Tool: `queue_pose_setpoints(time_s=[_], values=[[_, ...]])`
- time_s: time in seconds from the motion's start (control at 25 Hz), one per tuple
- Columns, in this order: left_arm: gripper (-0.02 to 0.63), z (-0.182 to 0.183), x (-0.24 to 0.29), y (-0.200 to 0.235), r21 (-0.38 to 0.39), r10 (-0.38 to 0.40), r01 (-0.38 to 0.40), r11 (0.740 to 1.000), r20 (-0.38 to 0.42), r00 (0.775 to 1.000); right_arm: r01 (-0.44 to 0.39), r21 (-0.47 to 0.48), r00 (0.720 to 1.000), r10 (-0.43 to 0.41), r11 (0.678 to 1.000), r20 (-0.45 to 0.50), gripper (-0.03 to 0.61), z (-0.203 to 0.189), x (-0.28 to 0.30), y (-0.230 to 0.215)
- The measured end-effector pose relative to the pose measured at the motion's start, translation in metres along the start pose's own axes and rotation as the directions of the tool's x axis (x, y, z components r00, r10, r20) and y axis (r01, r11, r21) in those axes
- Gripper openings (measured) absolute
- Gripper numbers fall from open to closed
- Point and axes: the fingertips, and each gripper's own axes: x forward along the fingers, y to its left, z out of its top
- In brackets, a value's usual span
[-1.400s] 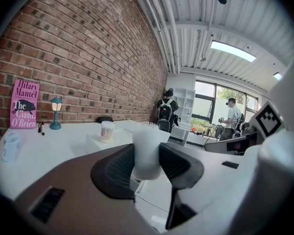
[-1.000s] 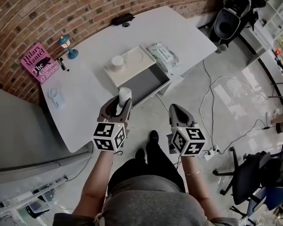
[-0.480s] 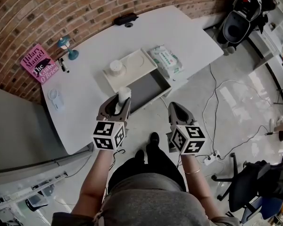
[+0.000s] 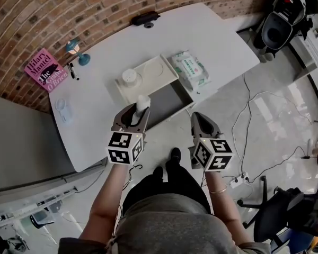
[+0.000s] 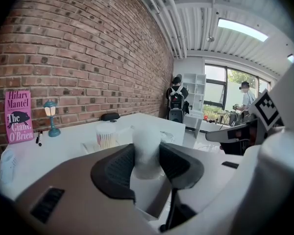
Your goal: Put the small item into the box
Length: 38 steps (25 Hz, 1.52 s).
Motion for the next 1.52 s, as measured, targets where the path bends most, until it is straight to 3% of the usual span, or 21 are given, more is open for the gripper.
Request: queue_pose_setpoints(time_s=[0.32, 0.6, 1.12, 1.52], values=[[0.169, -0.007, 0.033, -0.011, 0.115, -0.016, 0.028, 0.993, -0.103, 0.995, -0.001, 0.017, 1.000, 0.001, 1.000, -0.007, 0.006, 0.003, 0.007, -0.017], [0.169, -0.026, 0.062, -0.022, 0.177, -0.037, 0.079, 0.981, -0.228, 0.973, 0.009, 0.047, 1.000, -0.008, 0.999, -0.020, 0.006, -0.001, 0.009, -0.031], [0.169, -0.056, 0.100, -0.037, 0.282, -0.055, 0.203, 0.938, -0.457, 0.888, 0.064, 0.094, 0.998, -0.062, 0.994, -0.022, 0.006, -0.006, 0.000, -0.061], [0.169, -0.071, 0.123, -0.041, 0.328, -0.052, 0.267, 0.906, -0.541, 0.839, 0.095, 0.121, 0.995, -0.093, 0.988, -0.024, 0.006, -0.010, -0.006, -0.075]])
